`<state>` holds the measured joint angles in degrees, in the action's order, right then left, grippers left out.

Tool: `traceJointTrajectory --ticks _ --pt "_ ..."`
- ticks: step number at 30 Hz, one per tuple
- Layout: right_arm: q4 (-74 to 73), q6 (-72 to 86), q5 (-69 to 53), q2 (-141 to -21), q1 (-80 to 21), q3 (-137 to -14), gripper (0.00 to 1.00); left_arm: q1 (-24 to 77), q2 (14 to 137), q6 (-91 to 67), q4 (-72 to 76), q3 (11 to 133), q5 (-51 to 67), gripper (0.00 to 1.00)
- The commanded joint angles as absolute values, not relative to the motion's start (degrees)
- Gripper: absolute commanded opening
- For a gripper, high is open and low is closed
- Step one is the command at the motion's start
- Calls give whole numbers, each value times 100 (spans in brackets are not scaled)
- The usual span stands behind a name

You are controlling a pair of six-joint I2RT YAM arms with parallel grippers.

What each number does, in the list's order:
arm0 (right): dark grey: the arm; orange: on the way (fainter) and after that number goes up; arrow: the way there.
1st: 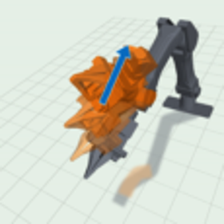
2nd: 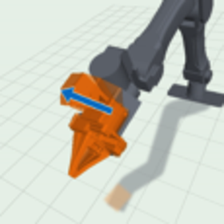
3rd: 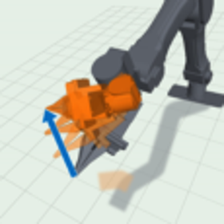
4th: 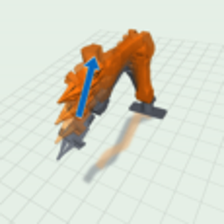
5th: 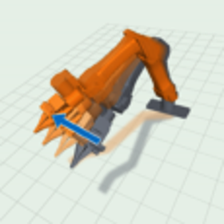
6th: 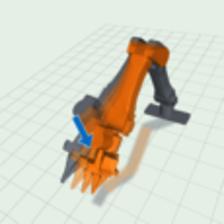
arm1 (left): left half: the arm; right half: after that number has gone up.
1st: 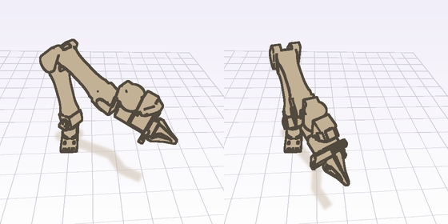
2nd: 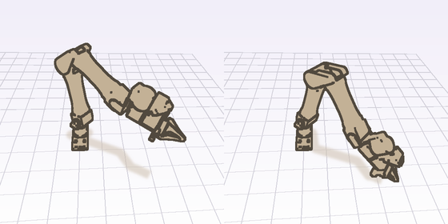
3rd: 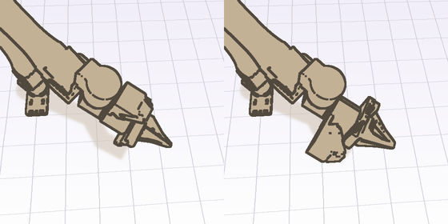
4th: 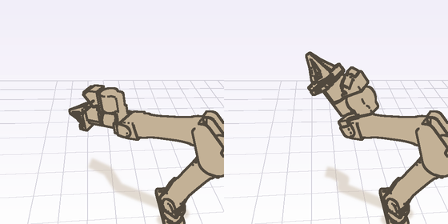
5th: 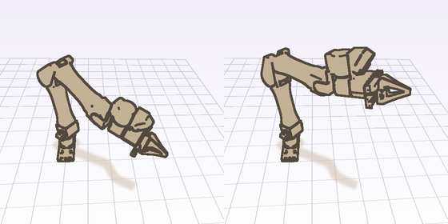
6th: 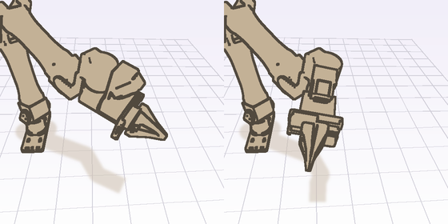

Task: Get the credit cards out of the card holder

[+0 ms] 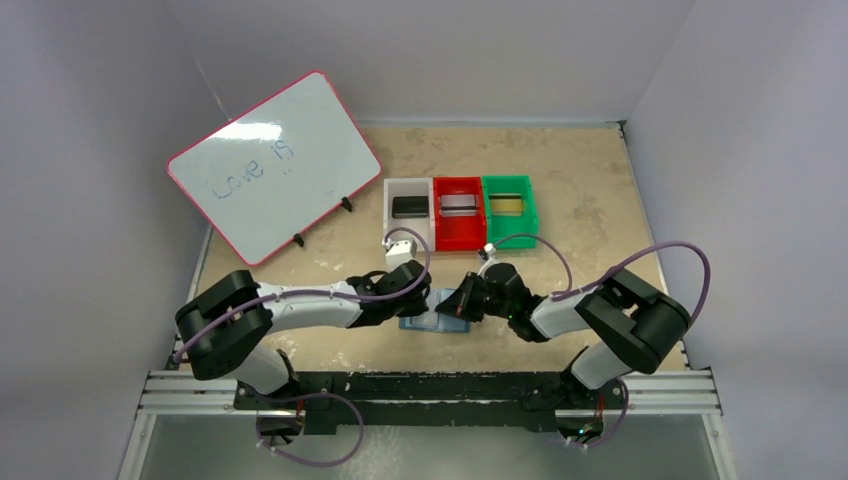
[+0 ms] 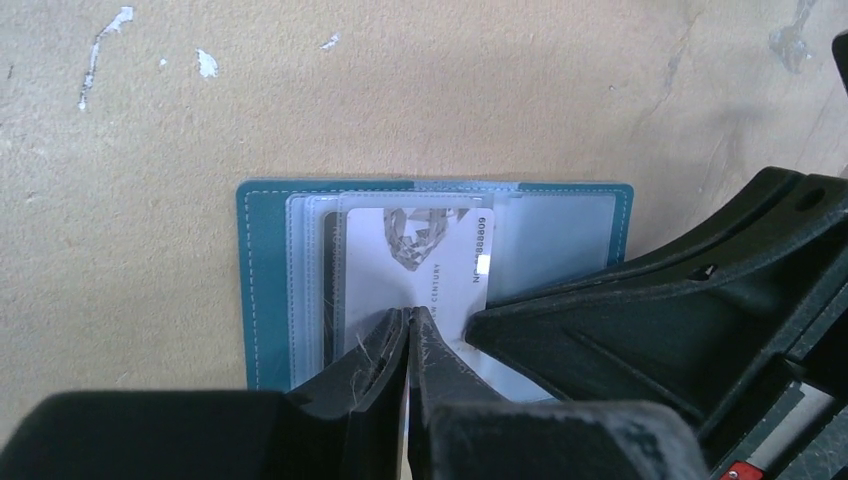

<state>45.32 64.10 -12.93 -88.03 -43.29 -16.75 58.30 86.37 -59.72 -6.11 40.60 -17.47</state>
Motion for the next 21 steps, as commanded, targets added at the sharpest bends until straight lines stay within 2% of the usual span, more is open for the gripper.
traceJointTrajectory --ticks 1,21 --pt "4391 6407 -1216 -8574 -4264 -1603 0 5848 8721 -6137 -1244 3751 -2219 3" --pt "4178 6466 -1308 -8105 -4017 -1396 0 5864 8683 -5977 -1260 3718 -2273 0"
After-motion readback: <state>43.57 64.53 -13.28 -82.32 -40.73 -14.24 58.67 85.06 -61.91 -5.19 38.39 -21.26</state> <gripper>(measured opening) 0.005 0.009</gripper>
